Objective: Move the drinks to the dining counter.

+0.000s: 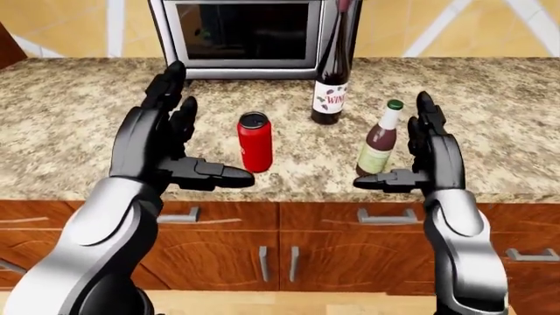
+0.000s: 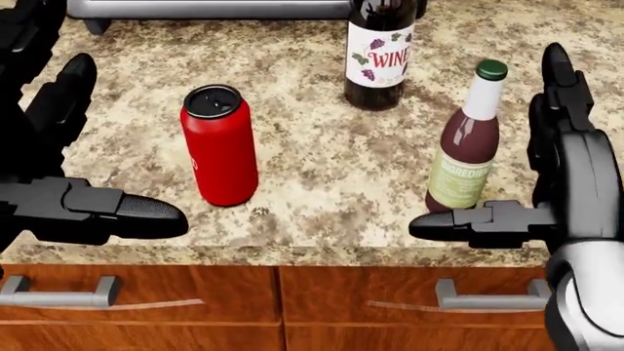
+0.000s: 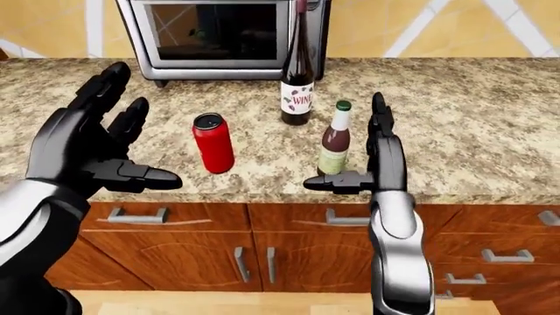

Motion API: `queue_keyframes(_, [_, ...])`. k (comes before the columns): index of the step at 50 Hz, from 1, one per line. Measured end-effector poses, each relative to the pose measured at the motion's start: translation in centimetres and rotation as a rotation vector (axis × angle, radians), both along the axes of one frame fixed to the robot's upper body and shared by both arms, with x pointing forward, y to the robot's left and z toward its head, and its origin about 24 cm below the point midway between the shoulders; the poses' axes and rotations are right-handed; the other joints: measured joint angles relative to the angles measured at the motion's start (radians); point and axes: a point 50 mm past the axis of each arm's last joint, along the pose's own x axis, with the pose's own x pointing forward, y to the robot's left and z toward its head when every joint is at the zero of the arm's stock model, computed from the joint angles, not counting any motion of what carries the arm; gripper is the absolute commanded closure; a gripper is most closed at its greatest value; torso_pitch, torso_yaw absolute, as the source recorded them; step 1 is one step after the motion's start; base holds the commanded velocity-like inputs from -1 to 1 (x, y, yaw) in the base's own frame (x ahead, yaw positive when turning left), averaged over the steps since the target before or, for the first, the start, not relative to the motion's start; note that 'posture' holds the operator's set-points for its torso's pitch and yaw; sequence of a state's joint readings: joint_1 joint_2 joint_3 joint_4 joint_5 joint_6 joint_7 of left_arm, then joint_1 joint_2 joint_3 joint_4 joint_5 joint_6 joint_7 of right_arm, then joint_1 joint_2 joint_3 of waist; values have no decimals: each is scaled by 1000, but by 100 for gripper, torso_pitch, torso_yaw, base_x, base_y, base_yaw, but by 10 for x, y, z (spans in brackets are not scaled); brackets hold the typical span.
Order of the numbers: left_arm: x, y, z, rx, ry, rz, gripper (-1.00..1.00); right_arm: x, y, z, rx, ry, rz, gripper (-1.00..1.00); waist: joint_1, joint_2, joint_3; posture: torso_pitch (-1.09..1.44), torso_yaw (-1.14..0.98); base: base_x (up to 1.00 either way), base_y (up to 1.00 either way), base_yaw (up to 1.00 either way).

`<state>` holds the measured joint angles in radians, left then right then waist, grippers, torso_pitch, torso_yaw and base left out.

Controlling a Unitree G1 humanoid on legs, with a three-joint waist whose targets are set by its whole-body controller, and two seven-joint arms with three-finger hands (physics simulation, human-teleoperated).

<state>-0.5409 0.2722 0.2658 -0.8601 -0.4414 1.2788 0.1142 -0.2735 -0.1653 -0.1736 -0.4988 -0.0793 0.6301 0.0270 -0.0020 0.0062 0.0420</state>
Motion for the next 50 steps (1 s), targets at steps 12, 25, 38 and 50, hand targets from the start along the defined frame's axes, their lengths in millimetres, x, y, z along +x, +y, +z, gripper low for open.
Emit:
queue_keyframes(12, [2, -3, 0, 2, -3, -7, -100, 24, 1, -4, -34, 12, -28, -100, 6, -2, -6, 0, 0, 0, 0, 0])
queue_keyframes(25, [2, -2, -2, -2, -2, -6, -100, 41, 13, -6, -39, 30, -9, -67, 6, 3, -10, 0, 0, 0, 0, 0])
queue_keyframes(38, [1, -1, -2, -5, 2, -8, -100, 54, 24, -8, -50, 42, 8, -14, 5, 1, -15, 0, 0, 0, 0, 0])
queue_keyframes(50, [2, -2, -1, -3, -2, -5, -100, 45, 17, -2, -51, 32, -5, 100, 10, -1, -13, 0, 0, 0, 0, 0])
